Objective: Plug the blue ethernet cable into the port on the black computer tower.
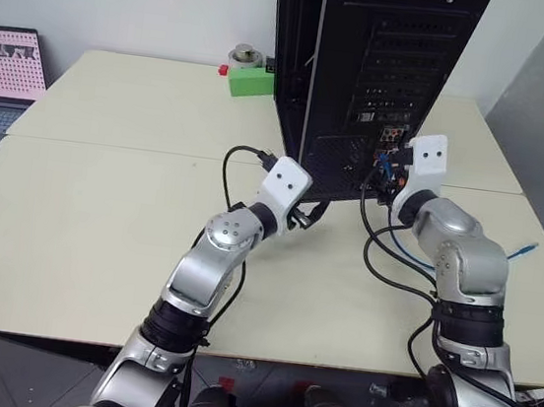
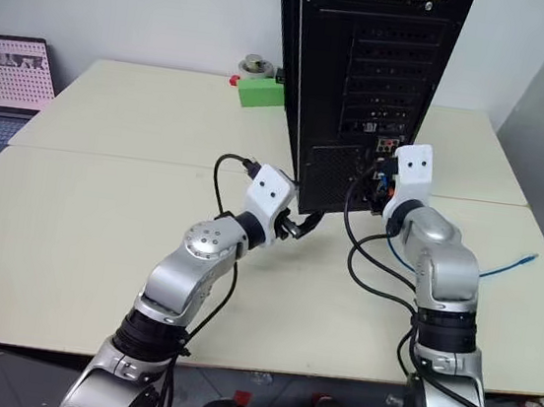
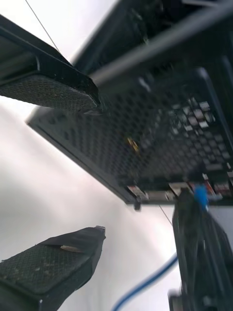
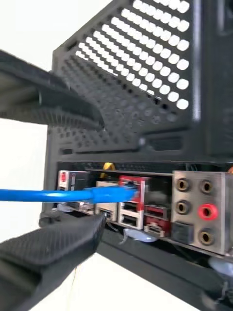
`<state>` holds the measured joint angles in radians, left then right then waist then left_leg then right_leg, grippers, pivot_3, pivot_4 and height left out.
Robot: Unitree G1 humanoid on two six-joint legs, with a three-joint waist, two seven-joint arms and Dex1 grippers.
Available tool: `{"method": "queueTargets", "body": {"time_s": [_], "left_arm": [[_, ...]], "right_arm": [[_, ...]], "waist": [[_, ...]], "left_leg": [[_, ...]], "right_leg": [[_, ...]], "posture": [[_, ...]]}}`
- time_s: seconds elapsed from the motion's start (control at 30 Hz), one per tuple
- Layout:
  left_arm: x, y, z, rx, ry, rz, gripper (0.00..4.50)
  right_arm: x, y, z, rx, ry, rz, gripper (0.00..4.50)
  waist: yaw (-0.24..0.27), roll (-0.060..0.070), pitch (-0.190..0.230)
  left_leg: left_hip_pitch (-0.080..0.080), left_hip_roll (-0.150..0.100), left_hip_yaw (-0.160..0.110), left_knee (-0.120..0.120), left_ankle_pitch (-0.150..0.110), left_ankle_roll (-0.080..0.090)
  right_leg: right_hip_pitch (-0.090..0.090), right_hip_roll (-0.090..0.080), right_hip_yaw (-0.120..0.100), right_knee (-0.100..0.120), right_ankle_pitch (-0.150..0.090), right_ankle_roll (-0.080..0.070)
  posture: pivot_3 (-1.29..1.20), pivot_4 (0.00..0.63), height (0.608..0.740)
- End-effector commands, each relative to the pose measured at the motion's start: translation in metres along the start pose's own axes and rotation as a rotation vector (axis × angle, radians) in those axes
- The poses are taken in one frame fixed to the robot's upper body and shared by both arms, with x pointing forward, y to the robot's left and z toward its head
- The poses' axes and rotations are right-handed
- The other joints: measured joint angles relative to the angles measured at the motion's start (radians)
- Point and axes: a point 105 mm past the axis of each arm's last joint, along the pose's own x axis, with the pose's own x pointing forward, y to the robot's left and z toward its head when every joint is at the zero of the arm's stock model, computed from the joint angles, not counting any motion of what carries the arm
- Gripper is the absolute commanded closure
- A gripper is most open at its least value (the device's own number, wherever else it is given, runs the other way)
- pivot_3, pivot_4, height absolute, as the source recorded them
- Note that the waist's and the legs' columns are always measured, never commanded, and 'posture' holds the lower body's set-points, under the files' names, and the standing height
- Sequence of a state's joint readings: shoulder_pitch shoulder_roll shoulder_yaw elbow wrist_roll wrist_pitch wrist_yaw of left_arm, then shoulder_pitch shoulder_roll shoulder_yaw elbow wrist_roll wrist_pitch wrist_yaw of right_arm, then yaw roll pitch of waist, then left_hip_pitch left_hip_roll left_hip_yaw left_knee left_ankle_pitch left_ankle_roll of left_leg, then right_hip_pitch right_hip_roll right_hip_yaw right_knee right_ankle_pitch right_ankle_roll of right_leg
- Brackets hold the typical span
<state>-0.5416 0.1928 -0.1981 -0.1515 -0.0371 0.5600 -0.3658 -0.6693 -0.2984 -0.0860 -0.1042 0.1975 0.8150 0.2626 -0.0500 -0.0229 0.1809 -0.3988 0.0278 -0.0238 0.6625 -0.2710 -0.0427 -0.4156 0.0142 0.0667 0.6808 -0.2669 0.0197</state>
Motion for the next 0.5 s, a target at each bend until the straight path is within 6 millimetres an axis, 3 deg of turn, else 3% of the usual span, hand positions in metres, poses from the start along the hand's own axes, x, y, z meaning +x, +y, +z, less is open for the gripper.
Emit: {"method": "queueTargets", "body": {"time_s": [0.03,0.13,0.33,0.5], "left_arm": [[-0.016,0.020,0.012,0.007,-0.026,0.019,0.62],[-0.029,0.036,0.018,0.011,-0.045,0.021,0.62],[-0.052,0.060,0.023,0.043,-0.028,0.000,0.62],[-0.068,0.061,0.019,0.064,0.006,-0.087,0.62]], "right_arm": [[-0.025,-0.007,0.022,-0.088,-0.097,0.054,0.61],[-0.043,-0.013,0.020,-0.120,-0.094,0.127,0.05],[-0.077,-0.030,0.030,-0.253,-0.120,0.248,0.05],[-0.104,-0.029,0.032,-0.268,-0.117,0.385,0.05]], "waist": [[0.001,0.000,0.000],[0.002,0.000,0.000],[0.003,-0.001,0.000],[0.003,-0.001,0.001]], "left_leg": [[0.000,0.000,0.000,0.000,0.000,0.000],[0.000,0.000,0.000,0.000,0.000,0.000],[0.001,-0.001,0.001,0.000,0.000,0.000],[0.000,-0.001,0.001,0.000,0.000,0.000]], "right_leg": [[0.000,0.000,0.000,0.000,0.000,0.000],[0.000,0.000,-0.001,0.000,0.000,0.000],[0.000,0.001,-0.002,0.000,-0.001,0.001],[0.001,0.001,-0.003,-0.001,-0.001,0.002]], "posture": [[0.00,0.150,0.740],[0.00,0.150,0.740],[0.00,0.150,0.740],[0.00,0.150,0.740]]}}
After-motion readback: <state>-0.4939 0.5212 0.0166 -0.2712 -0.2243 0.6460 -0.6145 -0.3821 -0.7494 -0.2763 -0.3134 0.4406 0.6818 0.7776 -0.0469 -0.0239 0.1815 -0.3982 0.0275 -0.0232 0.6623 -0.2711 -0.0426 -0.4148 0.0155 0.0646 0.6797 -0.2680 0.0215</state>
